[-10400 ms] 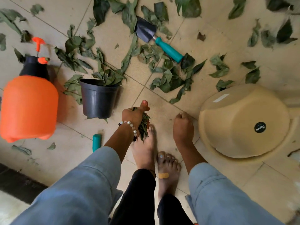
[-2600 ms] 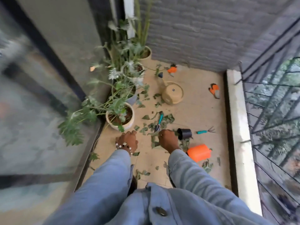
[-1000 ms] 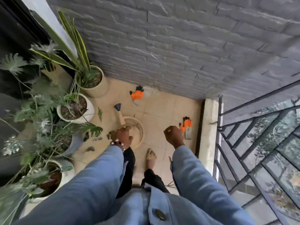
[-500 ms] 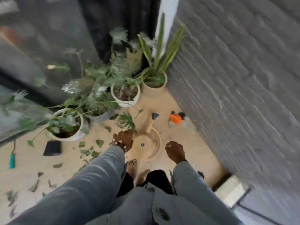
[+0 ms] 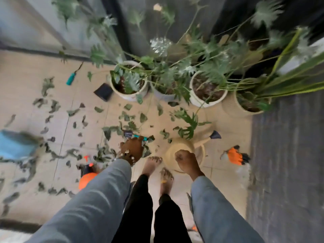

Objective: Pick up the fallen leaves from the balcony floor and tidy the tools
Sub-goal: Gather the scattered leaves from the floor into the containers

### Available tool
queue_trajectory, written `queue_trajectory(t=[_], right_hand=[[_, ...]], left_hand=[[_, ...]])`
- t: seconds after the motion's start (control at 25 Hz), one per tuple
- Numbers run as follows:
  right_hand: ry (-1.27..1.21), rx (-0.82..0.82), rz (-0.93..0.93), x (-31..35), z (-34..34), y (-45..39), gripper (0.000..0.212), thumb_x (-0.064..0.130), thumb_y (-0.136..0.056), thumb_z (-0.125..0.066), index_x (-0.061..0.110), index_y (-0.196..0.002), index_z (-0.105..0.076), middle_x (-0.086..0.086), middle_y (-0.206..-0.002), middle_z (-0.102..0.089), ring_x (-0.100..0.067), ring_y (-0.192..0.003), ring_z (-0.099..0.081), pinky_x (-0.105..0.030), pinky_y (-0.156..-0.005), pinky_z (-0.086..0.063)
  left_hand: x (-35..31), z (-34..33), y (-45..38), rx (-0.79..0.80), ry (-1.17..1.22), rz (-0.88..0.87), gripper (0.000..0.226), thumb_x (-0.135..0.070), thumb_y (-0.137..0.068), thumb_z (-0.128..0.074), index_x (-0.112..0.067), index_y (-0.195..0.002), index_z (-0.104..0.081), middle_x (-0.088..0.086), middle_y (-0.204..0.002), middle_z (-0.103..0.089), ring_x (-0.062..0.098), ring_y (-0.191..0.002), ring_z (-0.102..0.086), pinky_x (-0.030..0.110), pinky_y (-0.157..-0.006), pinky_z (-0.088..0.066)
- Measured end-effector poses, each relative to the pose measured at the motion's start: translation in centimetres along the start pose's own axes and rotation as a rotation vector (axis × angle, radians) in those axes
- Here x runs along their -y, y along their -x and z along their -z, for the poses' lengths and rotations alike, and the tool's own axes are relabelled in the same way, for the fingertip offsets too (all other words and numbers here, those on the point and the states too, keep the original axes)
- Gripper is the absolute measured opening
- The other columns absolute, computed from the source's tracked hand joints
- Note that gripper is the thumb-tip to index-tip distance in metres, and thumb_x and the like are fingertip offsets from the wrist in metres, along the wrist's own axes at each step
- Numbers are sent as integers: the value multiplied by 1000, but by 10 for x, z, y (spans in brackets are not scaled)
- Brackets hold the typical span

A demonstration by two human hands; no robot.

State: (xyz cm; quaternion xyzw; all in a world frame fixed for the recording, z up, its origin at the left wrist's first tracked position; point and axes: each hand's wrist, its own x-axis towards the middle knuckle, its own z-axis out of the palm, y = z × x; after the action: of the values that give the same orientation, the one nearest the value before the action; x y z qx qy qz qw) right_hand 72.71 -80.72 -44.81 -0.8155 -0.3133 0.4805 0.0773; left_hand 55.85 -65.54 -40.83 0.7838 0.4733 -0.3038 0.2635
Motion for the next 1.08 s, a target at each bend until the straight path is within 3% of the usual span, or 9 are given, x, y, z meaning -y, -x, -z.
queue_trajectory(t=[0.24,0.36,0.44,0.56,0.72,0.8,0.92,1.0,1.08], right_hand=[[216,11,71,-58,-92,-182,9,10,-90,-52,9,-85,-58,-18,-98,-67,-34,-99,-60,-30,-77,-43],[461,-34,126,-91,-143,-282,17,15,-89,-51,11,-99,-64,-15,-106,-64,-34,-106,-56,-36,-88,-43],[662,42,184,-107,-170,-334,20,21,-89,-50,18,-102,-65,-10,-109,-64,-31,-109,-54,-39,-96,-41],[992,178,175,-118,-203,-380,23,34,-91,-49,29,-107,-65,-3,-119,-60,-30,-119,-44,-55,-110,-23],[1281,155,73,-111,-237,-401,27,33,-92,-43,24,-101,-67,-4,-114,-63,-30,-117,-48,-65,-110,-1],[1215,108,126,-102,-239,-399,20,21,-92,-47,21,-91,-67,-1,-99,-67,-24,-105,-57,-63,-112,-6],[898,-29,216,-96,-230,-396,15,9,-91,-53,13,-93,-68,-4,-93,-69,-22,-92,-62,-45,-103,-36],[429,-54,211,-89,-217,-389,13,6,-87,-63,7,-99,-70,-9,-97,-71,-20,-90,-66,-33,-85,-52],[-125,166,168,-82,-200,-376,16,2,-81,-70,8,-95,-73,-7,-93,-73,-14,-84,-67,-24,-76,-53]], left_hand=[[36,-153,-130,96,102,85,50,-27,-96,-47,-23,-144,-34,10,-137,-52,33,-123,-50,45,-98,-42],[55,-232,-206,136,167,117,48,-27,-95,-48,-19,-142,-38,12,-134,-53,33,-121,-51,43,-95,-45],[66,-270,-249,135,234,133,46,-25,-94,-49,-18,-139,-41,15,-132,-55,34,-119,-53,43,-94,-48],[72,-310,-295,133,315,110,43,-24,-93,-51,-16,-134,-47,17,-127,-58,36,-116,-55,38,-92,-47],[70,-335,-327,152,463,159,40,-24,-95,-54,-16,-133,-50,10,-125,-62,27,-114,-57,32,-91,-46],[67,-337,-333,130,507,188,37,-25,-95,-53,-16,-131,-52,9,-117,-67,25,-110,-60,29,-88,-45],[58,-329,-332,119,592,218,37,-29,-95,-56,-15,-129,-53,8,-113,-69,25,-108,-62,30,-91,-44],[52,-319,-331,85,662,164,51,-32,-91,-62,-17,-137,-46,6,-125,-62,24,-113,-59,33,-96,-46],[43,-308,-331,78,772,84,63,-29,-87,-69,-18,-142,-41,6,-129,-57,22,-110,-59,37,-96,-48]])
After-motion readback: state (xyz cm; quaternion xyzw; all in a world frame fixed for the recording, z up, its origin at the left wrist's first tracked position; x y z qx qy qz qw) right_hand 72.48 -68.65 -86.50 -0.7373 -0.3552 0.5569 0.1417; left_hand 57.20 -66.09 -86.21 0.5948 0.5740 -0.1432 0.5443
